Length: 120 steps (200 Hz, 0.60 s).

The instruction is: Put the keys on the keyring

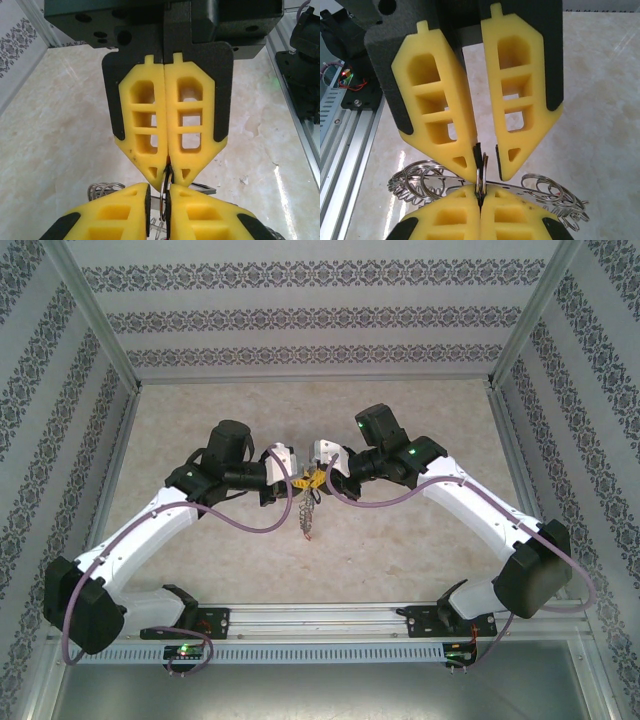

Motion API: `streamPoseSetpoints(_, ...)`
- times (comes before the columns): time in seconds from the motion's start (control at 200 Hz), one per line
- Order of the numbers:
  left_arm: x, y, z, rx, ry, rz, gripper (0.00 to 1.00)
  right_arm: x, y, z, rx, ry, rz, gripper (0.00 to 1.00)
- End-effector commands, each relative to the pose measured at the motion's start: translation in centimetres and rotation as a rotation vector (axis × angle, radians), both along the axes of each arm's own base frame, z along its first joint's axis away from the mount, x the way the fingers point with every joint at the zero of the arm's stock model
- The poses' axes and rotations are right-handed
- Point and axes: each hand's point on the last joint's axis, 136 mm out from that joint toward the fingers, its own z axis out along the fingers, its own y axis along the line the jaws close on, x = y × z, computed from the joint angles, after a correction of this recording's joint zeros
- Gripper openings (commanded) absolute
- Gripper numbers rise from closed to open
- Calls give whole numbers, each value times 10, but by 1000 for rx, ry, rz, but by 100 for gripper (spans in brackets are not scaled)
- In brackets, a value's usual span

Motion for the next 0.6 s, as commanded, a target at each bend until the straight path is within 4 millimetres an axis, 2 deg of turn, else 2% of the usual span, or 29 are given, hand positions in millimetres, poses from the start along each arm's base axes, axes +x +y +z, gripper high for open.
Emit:
streamPoseSetpoints(0.0,-5,-6,10,-11,0,-32,18,-9,9,32,80,-57,50,0)
streamPoseSetpoints(0.595,-2,-8,22,-57,13,-1,17,-10,8,23,50,-107,53,0)
